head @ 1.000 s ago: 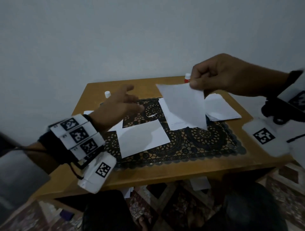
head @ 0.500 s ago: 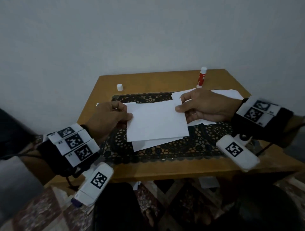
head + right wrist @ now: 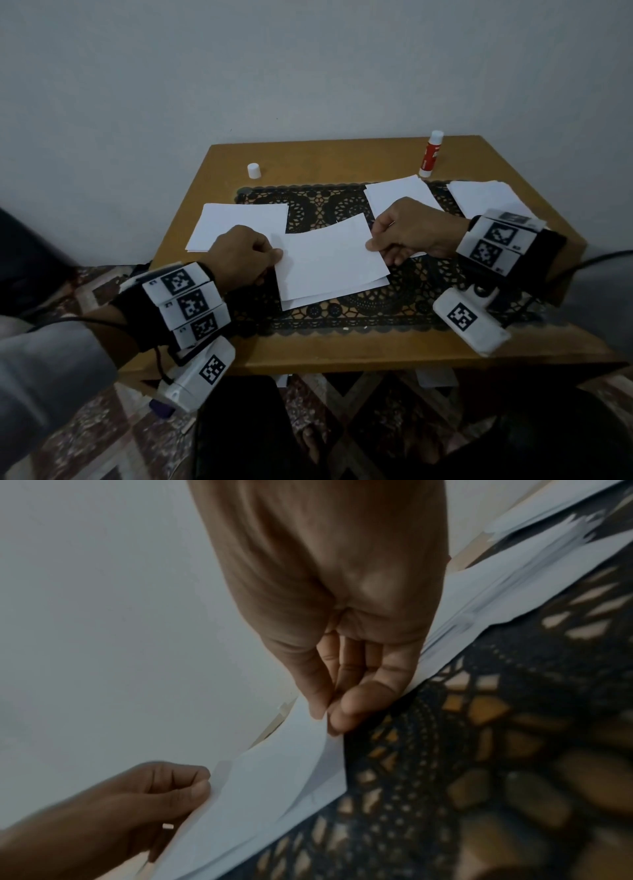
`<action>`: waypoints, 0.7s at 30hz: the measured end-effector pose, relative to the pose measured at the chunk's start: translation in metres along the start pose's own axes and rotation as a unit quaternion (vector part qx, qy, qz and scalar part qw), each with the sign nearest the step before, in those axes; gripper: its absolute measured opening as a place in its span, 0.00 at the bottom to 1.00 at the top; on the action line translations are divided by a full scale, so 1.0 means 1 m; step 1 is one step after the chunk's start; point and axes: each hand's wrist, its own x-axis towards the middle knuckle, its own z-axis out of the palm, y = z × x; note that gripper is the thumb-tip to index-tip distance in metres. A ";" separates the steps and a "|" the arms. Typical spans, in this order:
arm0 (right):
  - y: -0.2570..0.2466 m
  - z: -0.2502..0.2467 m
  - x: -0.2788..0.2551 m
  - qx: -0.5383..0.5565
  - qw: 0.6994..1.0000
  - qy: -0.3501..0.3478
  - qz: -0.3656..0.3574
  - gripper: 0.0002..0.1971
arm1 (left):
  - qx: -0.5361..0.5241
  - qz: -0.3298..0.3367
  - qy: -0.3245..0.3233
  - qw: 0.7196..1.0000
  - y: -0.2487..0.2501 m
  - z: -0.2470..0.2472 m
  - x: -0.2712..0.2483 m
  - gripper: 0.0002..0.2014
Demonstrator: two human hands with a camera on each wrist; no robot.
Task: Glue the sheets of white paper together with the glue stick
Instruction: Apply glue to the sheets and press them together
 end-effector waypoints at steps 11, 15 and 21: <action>0.007 0.000 -0.004 -0.057 0.998 0.005 -0.040 0.08 | 0.034 0.008 -0.021 0.999 0.001 0.001 0.002 0.16; 0.008 0.001 -0.004 -0.059 0.997 0.003 -0.045 0.08 | 0.042 0.008 -0.031 0.999 0.001 0.000 0.003 0.16; 0.008 0.003 -0.005 -0.078 0.995 0.016 -0.052 0.08 | 0.057 0.011 -0.034 0.998 0.003 0.002 0.001 0.14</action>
